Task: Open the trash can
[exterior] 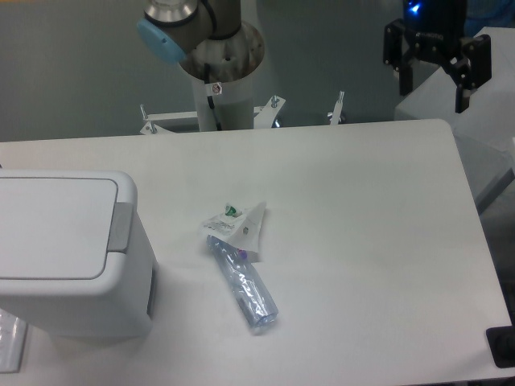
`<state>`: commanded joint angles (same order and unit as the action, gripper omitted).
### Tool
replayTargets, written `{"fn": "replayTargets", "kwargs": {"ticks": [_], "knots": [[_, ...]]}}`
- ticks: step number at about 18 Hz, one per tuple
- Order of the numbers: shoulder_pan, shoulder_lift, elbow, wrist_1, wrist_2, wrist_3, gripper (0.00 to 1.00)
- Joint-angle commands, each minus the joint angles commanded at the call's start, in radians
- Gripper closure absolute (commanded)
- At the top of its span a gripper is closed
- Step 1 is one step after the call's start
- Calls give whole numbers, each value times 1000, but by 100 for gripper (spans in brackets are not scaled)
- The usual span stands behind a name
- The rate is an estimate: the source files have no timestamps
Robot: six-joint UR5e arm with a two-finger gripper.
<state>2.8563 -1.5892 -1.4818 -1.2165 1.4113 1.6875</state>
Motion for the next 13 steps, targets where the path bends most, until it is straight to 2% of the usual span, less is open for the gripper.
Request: {"fn": "replayTargets", "kwargs": {"ticks": [5,10,13], "knots": [[-24,0,2,-8,-6,-110,0],[-153,-9,0,6,-24,-530,0],[-215,-14,-5,40,-38,-699,0]]}}
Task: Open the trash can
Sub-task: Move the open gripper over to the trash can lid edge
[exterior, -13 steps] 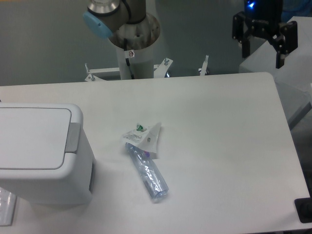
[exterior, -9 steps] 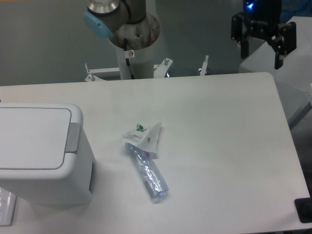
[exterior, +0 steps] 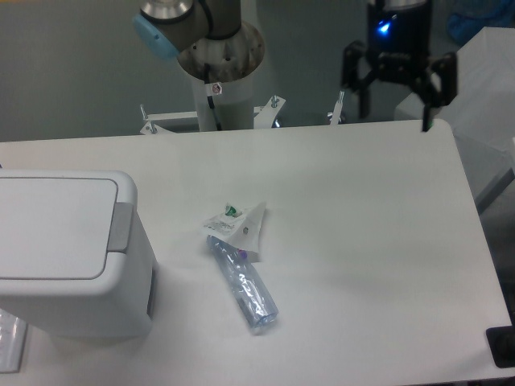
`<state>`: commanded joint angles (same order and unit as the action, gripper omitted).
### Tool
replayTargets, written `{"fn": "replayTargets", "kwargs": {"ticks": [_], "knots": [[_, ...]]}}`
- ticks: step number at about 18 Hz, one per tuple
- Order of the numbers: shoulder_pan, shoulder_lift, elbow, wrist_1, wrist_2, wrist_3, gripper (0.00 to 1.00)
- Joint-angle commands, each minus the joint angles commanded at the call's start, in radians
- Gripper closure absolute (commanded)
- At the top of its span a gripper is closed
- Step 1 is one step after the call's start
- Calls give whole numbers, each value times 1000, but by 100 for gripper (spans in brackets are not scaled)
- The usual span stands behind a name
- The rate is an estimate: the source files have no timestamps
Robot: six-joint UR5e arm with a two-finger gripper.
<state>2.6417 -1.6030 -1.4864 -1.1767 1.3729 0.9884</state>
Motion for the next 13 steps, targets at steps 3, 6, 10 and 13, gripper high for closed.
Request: {"fn": "replayTargets", "kwargs": {"ticks": [3,6,10,13], "knots": [[-74,-14,0,37,-2,-144,0],[-153,-23,-2,39,-2,-311,0],[-265,-66,14,48,-2,-502,0],[-318,-93,14,165,-72,-676,0]]}}
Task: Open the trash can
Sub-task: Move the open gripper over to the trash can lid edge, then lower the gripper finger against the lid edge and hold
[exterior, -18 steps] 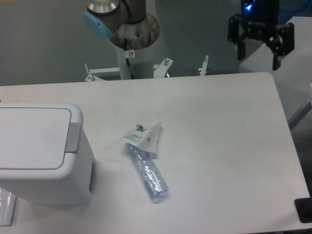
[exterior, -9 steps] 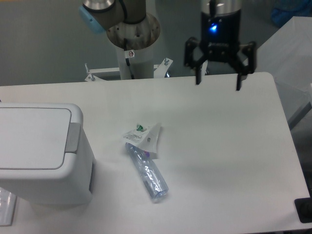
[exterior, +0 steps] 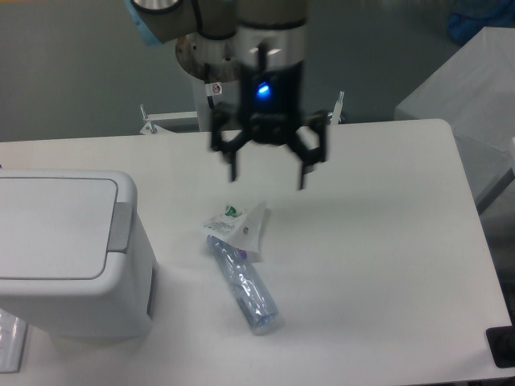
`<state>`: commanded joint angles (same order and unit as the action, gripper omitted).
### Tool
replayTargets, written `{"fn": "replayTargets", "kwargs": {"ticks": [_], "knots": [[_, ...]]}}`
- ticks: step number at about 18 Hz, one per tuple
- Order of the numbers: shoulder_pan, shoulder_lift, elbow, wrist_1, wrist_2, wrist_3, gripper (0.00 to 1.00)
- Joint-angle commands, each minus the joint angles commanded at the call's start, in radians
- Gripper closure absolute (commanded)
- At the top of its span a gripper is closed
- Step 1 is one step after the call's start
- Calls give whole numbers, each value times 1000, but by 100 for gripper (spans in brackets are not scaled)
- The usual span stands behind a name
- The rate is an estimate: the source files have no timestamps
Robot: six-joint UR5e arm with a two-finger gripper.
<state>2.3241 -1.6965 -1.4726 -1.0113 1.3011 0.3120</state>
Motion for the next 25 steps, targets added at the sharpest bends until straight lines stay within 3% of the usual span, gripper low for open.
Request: {"fn": "replayTargets", "kwargs": {"ticks": [3,10,25], "knots": [[-26,-22,-6,34,-52,-92,0],[-75,-48,-8,34,-49,-97,0],[-95,-63,-34,36,-45,-91,0]]}}
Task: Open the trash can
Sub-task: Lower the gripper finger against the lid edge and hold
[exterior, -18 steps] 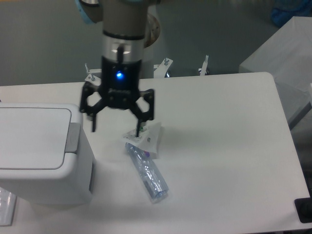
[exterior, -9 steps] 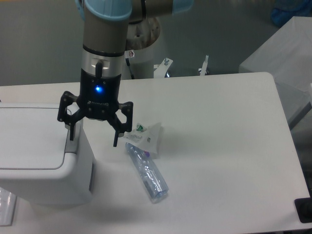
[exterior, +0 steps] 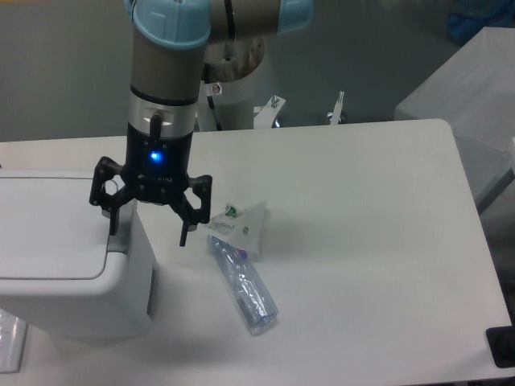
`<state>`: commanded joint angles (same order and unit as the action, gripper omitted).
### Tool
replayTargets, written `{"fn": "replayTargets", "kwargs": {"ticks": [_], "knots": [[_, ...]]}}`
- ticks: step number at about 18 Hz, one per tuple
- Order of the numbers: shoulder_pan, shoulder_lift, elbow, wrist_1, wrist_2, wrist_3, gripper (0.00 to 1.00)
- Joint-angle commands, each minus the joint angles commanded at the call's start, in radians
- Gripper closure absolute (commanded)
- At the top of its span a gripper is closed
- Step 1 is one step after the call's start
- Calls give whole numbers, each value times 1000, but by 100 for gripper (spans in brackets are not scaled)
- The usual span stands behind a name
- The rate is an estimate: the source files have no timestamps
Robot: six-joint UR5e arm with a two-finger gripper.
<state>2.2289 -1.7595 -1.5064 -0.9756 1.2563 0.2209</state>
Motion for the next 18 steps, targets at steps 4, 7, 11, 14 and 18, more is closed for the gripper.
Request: {"fn": "replayTargets", "kwargs": {"ticks": [4,7,11,14,18], "knots": [[0,-2,2,2,-2,5,0],[0,-2,0,2,-2,6,0],[0,-3,-2,2,0,5,0],[0,-3,-8,5,0,6,0],[0,-5,-14,8,2,8,0]]}}
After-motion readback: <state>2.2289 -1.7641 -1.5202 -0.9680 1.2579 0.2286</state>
